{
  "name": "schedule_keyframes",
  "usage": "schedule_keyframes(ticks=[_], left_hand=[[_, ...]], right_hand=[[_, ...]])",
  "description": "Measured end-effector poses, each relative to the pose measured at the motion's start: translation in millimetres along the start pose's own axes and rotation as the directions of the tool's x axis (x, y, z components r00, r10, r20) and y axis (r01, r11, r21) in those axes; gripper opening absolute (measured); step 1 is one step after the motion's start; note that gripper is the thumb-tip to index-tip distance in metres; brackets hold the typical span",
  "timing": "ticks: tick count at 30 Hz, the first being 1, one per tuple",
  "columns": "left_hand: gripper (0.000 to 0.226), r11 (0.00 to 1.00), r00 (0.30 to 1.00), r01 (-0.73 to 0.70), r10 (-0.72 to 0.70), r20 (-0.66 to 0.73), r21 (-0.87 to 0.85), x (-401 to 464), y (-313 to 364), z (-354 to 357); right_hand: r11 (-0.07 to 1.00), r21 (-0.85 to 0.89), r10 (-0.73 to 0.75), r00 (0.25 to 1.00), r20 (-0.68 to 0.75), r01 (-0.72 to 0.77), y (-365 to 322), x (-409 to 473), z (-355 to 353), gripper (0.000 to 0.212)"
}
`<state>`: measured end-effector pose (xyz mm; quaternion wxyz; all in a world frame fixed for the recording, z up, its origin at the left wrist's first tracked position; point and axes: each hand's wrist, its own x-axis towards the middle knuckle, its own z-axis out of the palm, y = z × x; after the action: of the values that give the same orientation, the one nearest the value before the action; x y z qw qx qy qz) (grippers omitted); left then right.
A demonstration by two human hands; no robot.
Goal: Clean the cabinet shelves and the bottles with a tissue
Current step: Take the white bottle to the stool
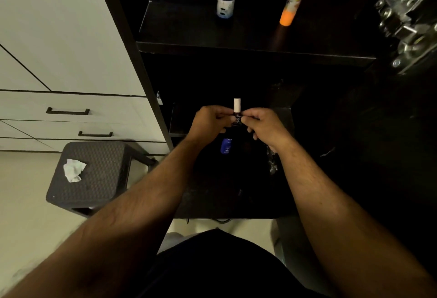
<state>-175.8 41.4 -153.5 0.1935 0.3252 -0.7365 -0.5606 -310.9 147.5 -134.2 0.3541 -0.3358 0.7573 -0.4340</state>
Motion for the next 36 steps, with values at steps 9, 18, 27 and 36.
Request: schedule_keyframes(ticks=[9,18,27,36], left_hand=[[0.026,0.997,0.998,0.023,-0.019,0.064,-0.071,-53.6,-8.5,-35.0],[0.013,0.981,0.991,0.136,-0.136,0.006,-0.142,-137.5,-33.6,-113.5],[0.018,0.971,0.959,0.209,-0.226,-0.168,-0.117,-244.5,-74.0,-203.6],[0.025,0.933,0.897,0.33,-0.358,-0.259,-0.145,-286.4,-112.3,-268.0]], right_hand=[[0.989,0.141,0.021,0.995,0.096,-0.034,-7.0,-38.3,34.3,0.016],[0.993,0.112,0.011,0.983,0.185,-0.032,-36.7,-89.3,131.6,0.013],[0.994,0.113,-0.022,0.958,0.284,-0.01,-57.2,-137.6,261.4,0.014],[0.999,0.035,-0.035,0.914,0.404,0.022,-84.1,-145.2,346.4,0.017]])
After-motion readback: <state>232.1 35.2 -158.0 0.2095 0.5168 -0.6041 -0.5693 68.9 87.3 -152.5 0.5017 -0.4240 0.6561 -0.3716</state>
